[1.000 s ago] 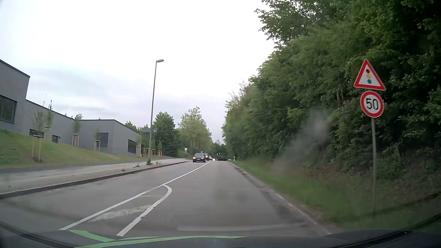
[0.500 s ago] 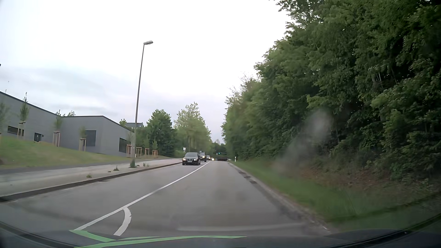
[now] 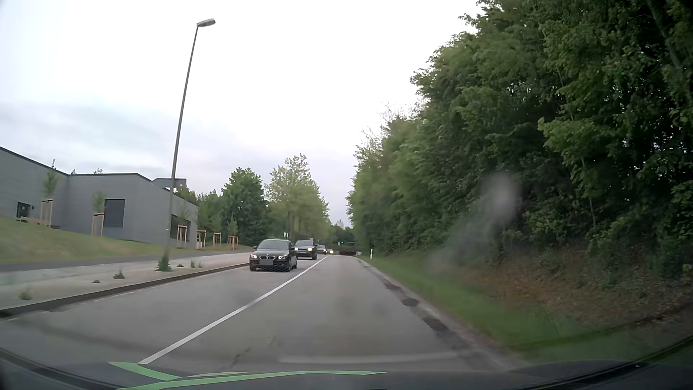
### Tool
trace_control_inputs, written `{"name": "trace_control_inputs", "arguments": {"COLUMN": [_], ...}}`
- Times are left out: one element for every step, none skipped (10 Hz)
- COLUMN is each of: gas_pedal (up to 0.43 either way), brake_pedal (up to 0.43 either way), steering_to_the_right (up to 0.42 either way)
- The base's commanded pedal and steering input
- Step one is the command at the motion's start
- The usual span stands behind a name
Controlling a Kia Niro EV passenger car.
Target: Follow the waypoints while adhering to traffic rules and regulations
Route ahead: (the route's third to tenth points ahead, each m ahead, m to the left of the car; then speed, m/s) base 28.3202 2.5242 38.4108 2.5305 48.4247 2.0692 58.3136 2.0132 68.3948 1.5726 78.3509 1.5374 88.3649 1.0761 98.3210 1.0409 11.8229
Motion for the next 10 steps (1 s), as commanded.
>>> {"name": "trace_control_inputs", "arguments": {"gas_pedal": [0.461, 0.461, 0.461, 0.461, 0.461, 0.449, 0.449, 0.449, 0.441, 0.441], "brake_pedal": [0.000, 0.000, 0.000, 0.000, 0.000, 0.000, 0.000, 0.000, 0.000, 0.000], "steering_to_the_right": [0.005, 0.005, 0.005, 0.005, 0.004, 0.001, -0.001, -0.002, -0.003, -0.005]}}
